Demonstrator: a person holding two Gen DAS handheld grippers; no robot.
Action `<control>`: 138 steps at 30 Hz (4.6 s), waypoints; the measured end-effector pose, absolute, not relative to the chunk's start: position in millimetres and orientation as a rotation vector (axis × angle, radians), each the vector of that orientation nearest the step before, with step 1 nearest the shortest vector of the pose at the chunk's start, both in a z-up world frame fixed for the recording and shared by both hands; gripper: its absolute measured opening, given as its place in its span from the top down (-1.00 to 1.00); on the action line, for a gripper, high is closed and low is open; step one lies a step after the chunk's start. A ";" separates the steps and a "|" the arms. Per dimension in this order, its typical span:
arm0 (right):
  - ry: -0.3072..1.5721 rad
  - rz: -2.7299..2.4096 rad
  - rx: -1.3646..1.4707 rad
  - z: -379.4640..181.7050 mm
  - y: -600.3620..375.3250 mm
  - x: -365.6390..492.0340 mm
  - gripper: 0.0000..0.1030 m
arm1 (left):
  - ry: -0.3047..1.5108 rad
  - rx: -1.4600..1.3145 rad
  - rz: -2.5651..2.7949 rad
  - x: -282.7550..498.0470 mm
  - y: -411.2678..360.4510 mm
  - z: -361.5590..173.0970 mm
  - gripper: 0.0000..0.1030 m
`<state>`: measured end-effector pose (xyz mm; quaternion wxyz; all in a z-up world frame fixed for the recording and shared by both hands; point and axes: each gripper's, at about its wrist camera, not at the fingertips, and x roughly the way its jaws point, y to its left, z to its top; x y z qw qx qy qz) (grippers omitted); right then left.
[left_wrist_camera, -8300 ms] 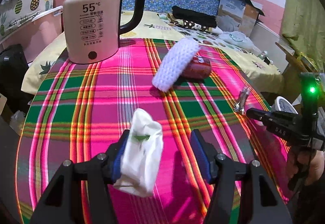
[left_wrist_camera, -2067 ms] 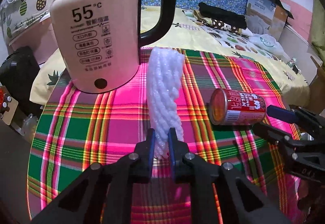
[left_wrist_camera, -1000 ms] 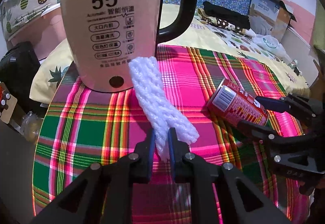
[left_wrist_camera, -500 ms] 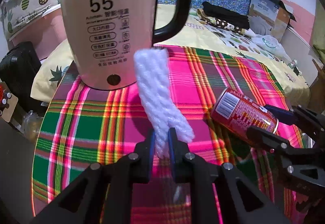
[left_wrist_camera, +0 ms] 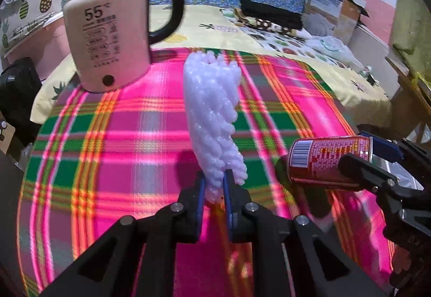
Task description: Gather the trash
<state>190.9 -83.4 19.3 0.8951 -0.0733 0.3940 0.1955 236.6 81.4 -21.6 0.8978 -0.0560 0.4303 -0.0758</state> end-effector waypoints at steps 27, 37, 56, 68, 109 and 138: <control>0.945 0.423 -0.100 -20.5 -108.8 157.4 -0.04 | 0.908 -0.121 -0.246 186.1 44.8 -30.9 0.73; 0.894 0.386 -0.063 -8.7 -124.7 146.3 -0.03 | 0.839 -0.127 -0.297 180.2 42.1 -15.6 0.75; 0.801 0.148 0.023 16.6 -219.5 115.0 -0.02 | 0.818 0.005 -0.536 188.7 -83.6 14.4 0.75; 0.768 -0.031 0.106 18.7 -306.3 91.6 -0.02 | 0.836 0.123 -0.716 188.1 -200.0 19.5 0.75; 0.744 -0.162 0.148 19.7 -318.2 29.5 -0.05 | 0.802 0.115 -0.720 125.1 -205.6 17.6 -0.17; 0.695 -0.076 0.087 24.3 -245.7 -27.1 -0.06 | 0.725 0.077 -0.405 13.7 -97.3 19.4 -0.17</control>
